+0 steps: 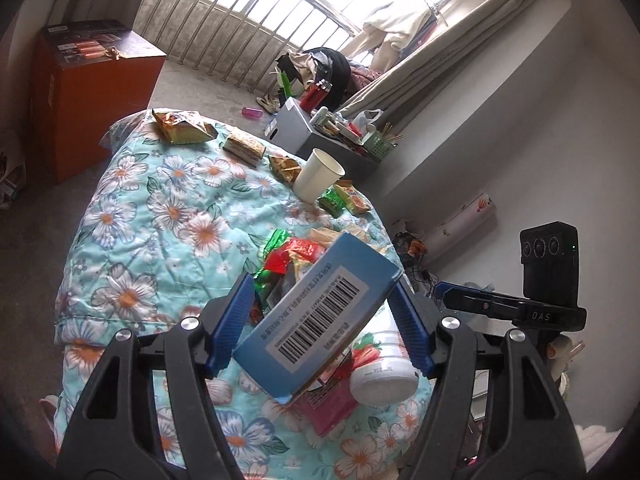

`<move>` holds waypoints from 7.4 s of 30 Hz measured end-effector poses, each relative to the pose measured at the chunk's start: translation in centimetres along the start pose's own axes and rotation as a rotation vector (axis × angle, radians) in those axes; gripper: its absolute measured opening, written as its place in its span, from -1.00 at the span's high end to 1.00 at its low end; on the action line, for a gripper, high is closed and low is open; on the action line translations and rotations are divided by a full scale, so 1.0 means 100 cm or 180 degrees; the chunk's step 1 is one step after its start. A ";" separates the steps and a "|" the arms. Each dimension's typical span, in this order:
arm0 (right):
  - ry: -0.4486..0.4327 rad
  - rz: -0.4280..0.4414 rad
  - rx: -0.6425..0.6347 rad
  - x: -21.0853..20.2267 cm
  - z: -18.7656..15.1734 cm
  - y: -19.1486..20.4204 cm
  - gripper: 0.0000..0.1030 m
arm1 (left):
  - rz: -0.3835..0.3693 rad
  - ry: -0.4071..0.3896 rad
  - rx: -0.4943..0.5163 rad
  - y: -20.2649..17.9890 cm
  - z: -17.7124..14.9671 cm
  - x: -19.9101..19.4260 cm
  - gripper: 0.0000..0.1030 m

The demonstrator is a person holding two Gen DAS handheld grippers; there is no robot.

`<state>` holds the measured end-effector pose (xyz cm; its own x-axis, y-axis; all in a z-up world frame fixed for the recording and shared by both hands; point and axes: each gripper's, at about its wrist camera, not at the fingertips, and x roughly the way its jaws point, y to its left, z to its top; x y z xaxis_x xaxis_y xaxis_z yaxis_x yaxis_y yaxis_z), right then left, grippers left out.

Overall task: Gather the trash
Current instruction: 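Lift the medicine box and yellow wrapper off the bed with both tools, then carry the box and wrapper to the blue wastebasket and open both tools, then withdraw both tools from the wastebasket and return over the bed, then grasp the red snack bag with the left tool while the right tool grasps the crumpled beige paper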

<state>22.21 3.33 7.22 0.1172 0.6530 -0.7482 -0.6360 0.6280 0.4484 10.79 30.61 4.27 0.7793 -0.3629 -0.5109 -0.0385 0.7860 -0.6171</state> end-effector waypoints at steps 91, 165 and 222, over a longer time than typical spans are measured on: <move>-0.1796 0.0580 0.1441 -0.164 -0.218 -0.097 0.86 | 0.0674 0.1876 0.1959 -0.038 -0.125 0.046 -0.51; -0.2210 -0.1724 0.0572 -0.143 -0.200 -0.070 -0.88 | -0.0325 -0.0095 0.1316 -0.155 -0.105 0.018 -0.73; 0.0821 -0.0556 0.0508 0.134 0.078 -0.144 -0.01 | 0.0490 0.1293 0.1407 -0.030 0.024 0.229 -0.09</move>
<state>38.88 6.36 -5.47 0.0041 0.4141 -0.9102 -0.4937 0.7924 0.3582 30.24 21.15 -4.15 0.4816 -0.3221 -0.8151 0.1990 0.9459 -0.2562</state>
